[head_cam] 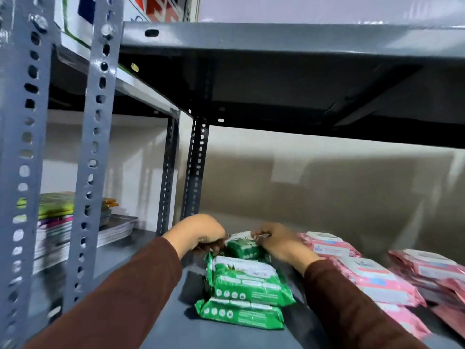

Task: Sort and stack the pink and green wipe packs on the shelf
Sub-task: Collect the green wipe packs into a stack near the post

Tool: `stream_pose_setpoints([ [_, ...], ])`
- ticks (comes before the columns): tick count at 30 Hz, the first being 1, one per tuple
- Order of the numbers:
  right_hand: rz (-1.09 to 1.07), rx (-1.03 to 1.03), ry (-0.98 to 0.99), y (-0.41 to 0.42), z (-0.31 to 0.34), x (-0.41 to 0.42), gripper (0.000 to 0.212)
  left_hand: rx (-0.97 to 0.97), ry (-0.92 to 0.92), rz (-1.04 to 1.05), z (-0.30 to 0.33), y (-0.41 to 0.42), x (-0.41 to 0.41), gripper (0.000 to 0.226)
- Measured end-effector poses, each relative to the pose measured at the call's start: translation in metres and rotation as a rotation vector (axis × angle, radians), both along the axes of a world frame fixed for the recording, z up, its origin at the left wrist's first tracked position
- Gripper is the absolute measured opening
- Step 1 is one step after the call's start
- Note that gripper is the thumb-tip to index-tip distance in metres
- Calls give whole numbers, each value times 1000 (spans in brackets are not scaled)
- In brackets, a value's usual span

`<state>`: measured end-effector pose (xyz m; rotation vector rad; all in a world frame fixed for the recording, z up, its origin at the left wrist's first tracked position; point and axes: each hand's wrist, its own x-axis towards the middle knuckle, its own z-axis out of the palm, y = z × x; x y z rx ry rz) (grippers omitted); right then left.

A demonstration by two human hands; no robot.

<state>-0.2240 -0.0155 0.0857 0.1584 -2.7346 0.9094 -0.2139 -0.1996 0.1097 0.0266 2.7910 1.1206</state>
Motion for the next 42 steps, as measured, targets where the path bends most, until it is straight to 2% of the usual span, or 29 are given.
stream_pose_setpoints([
  [5,-47,13,-10,-10,7,-3,11,-132,112,70,-6,-4,-24,40],
  [8,-51,-107,-19,-11,1,-2,19,-254,202,142,-21,-5,-35,53],
  [12,-45,-233,-48,-11,-2,-2,20,30,237,65,-25,-4,-36,45],
  [16,-42,-299,-62,-11,-2,-4,40,47,257,2,-22,4,-31,42],
  [19,-62,-329,-97,-12,0,2,46,187,231,38,-27,2,-31,42],
  [22,-103,-402,-118,-5,6,27,58,467,147,116,-29,-13,-4,55],
  [24,-107,-585,-76,3,7,50,63,541,132,46,-32,-25,26,66],
  [26,-21,-775,-78,4,-1,78,57,537,100,-110,-43,-30,62,67],
  [29,139,-1063,-213,-4,-17,107,26,586,137,-201,-58,-30,95,79],
  [30,180,-1081,-238,-10,-22,112,24,581,190,-191,-62,-29,97,79],
  [32,173,-1076,-223,-18,-33,111,24,534,257,-147,-69,-30,97,65],
  [34,156,-1079,-188,-21,-47,107,26,553,233,-110,-74,-31,100,59],
  [38,138,-1040,-168,-31,-59,104,35,569,212,-118,-78,-40,100,86],
  [40,133,-1007,-146,-35,-60,103,40,527,222,-122,-72,-43,100,86],
  [42,109,-959,-129,-34,-62,100,55,473,222,-127,-64,-42,99,86],
])
